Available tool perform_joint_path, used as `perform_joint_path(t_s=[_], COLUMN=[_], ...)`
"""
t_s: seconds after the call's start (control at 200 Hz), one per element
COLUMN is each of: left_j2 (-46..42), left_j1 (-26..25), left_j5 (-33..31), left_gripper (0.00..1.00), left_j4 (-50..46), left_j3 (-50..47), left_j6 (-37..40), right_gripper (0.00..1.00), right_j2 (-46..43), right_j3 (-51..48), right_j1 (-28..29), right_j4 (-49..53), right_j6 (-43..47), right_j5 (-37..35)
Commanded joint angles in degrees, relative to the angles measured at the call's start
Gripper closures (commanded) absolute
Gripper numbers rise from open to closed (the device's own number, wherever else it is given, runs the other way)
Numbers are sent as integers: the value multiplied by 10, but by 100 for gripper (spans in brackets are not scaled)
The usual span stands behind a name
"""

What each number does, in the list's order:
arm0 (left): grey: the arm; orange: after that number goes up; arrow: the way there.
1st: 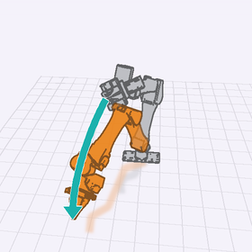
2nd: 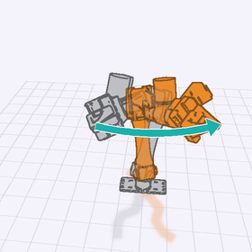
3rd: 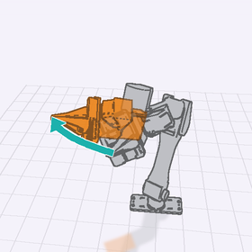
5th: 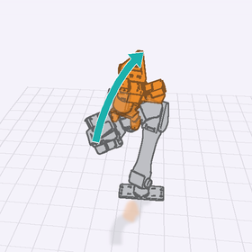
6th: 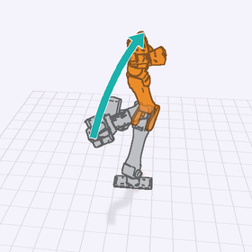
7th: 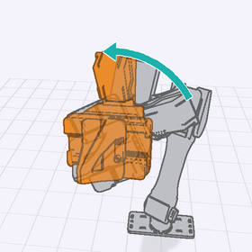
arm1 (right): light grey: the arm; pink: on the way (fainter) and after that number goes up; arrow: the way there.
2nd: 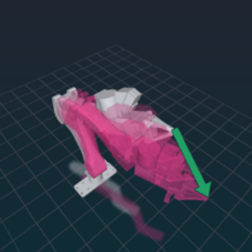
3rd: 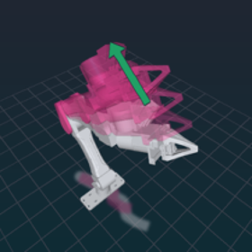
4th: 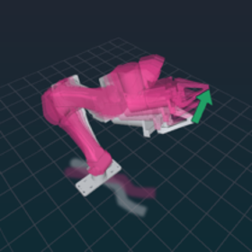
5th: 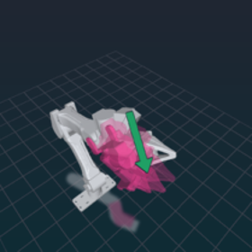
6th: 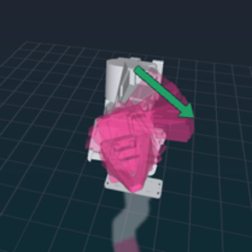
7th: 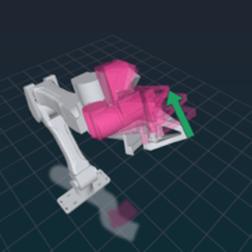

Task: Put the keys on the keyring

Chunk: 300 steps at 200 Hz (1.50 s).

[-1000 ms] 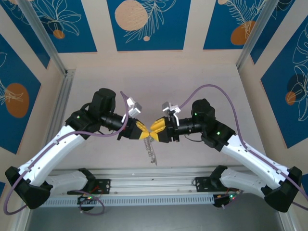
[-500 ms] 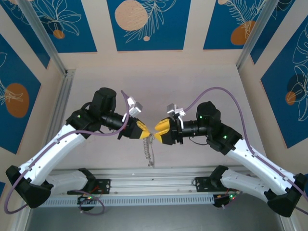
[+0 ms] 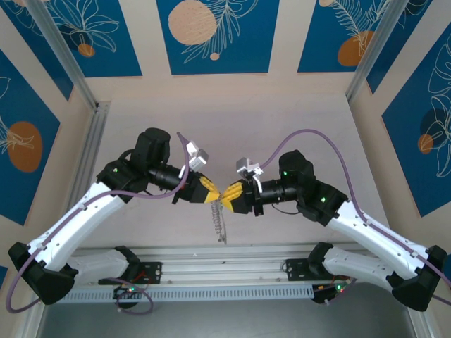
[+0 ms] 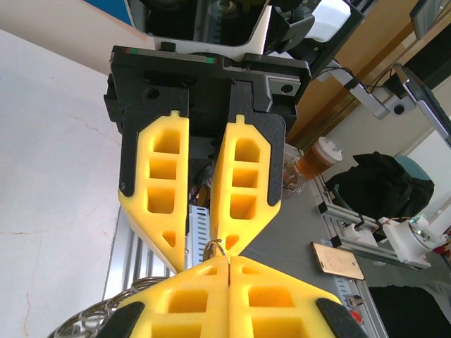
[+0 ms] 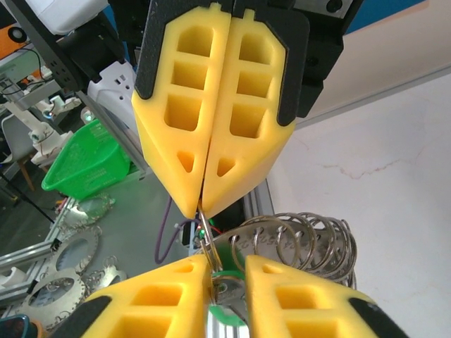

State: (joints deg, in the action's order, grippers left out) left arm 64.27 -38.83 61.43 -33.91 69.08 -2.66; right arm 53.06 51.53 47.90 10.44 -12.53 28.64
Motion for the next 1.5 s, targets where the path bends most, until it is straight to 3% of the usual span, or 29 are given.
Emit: perform_joint_path(t_s=[0.0, 0.245, 0.75, 1.496], left_j2=[-5, -6, -6, -7], left_j1=[-5, -3, 1, 2], left_j5=[25, 23, 19, 22], left_gripper=[100, 100, 100, 100], left_j4=[16, 20, 20, 16], left_j3=[16, 15, 14, 16], left_j6=[-6, -8, -10, -9], right_gripper=[86, 100, 100, 100], right_j2=[3, 0, -52, -65], right_j3=[0, 2, -5, -16], right_j1=[6, 7, 16, 31], right_j4=[15, 23, 43, -6], right_j6=[11, 17, 50, 71], right_j5=[0, -13, -132, -182])
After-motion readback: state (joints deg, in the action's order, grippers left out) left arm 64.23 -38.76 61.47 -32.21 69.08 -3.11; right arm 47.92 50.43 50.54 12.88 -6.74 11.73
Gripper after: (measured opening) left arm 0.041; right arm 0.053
